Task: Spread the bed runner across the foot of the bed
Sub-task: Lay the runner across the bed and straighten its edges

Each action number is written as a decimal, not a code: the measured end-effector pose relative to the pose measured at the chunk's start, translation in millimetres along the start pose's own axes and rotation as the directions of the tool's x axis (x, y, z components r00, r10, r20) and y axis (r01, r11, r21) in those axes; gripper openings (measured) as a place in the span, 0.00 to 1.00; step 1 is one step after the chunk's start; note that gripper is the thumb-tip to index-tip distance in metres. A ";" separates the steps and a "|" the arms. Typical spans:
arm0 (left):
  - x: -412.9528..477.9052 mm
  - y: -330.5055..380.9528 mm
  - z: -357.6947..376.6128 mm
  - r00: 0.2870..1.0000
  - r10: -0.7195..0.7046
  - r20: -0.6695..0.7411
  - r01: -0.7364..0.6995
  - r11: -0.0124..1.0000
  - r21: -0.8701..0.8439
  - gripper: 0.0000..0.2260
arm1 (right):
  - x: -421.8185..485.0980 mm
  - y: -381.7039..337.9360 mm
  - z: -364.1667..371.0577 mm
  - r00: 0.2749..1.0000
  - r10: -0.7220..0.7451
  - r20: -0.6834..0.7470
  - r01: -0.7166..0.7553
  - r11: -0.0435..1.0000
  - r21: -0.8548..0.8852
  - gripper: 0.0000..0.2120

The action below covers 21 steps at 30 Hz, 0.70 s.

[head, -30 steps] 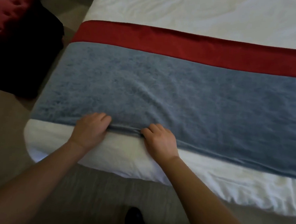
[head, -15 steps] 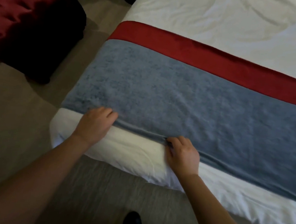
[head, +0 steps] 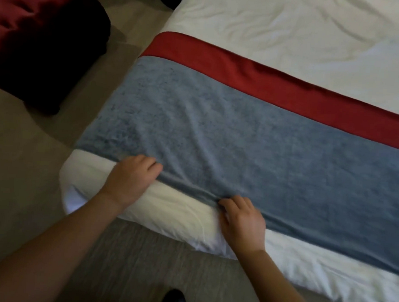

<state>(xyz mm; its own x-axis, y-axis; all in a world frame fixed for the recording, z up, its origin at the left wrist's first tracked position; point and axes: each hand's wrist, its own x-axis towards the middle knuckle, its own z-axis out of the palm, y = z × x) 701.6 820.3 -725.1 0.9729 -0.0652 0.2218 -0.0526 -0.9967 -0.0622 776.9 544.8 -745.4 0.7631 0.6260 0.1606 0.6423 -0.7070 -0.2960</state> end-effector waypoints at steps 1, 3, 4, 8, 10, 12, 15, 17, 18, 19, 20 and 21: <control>5.2 12.9 2.0 0.998 0.056 -0.025 -0.056 0.998 -0.017 0.05 | -3.7 5.9 -2.7 1.000 0.016 -0.002 -0.016 1.000 -0.007 0.10; 17.1 40.9 5.8 0.986 0.153 -0.061 -0.157 0.986 -0.052 0.05 | -13.7 20.2 -11.0 0.998 0.056 -0.008 -0.056 0.998 -0.035 0.11; 21.9 54.0 6.7 0.980 0.190 -0.064 -0.194 0.979 -0.068 0.06 | -18.8 26.3 -15.6 0.997 0.081 -0.010 -0.081 0.996 -0.045 0.11; 29.2 75.5 9.1 0.981 0.194 0.013 -0.189 0.965 -0.181 0.06 | -28.4 36.8 -23.4 0.991 0.122 0.063 -0.119 0.991 -0.058 0.11; 31.5 70.6 7.7 0.975 0.193 0.112 -0.162 0.958 -0.237 0.06 | -24.0 38.3 -25.9 0.989 0.086 0.120 -0.079 0.995 -0.059 0.06; 39.6 61.6 2.4 0.947 0.232 0.223 -0.169 0.948 -0.271 0.07 | -14.2 42.3 -33.4 0.986 0.035 0.164 -0.029 0.999 -0.037 0.04; 64.1 47.8 -11.0 0.941 0.200 0.274 -0.122 0.953 -0.279 0.13 | 11.2 51.6 -48.7 0.979 -0.053 0.199 0.061 0.997 -0.036 0.11; 92.5 42.1 -19.9 0.959 0.135 0.249 -0.071 0.965 -0.251 0.18 | 41.2 59.3 -59.7 0.980 -0.036 0.195 0.054 0.994 -0.090 0.12; 110.8 40.0 -23.1 0.963 0.103 0.250 -0.046 0.973 -0.225 0.20 | 59.2 64.5 -64.3 0.982 -0.019 0.188 0.043 0.991 -0.124 0.13; 130.8 38.7 -25.5 0.963 0.072 0.259 -0.020 0.980 -0.197 0.23 | 78.3 70.8 -68.3 0.984 -0.014 0.177 0.041 0.987 -0.153 0.15; 151.5 38.2 -27.4 0.964 0.043 0.262 0.001 0.986 -0.167 0.24 | 98.4 75.9 -73.5 0.983 -0.004 0.185 0.037 0.985 -0.171 0.16; 172.4 38.1 -28.3 0.966 0.014 0.259 0.023 0.990 -0.141 0.25 | 118.4 81.5 -78.2 0.982 0.004 0.187 0.031 0.983 -0.182 0.16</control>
<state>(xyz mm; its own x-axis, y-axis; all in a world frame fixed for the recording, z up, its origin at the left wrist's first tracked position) 861.0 769.7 -661.6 0.9972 -0.0643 -0.0383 -0.0610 -0.9949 0.0809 925.2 535.5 -676.9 0.7386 0.6738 -0.0194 0.6679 -0.7354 -0.1146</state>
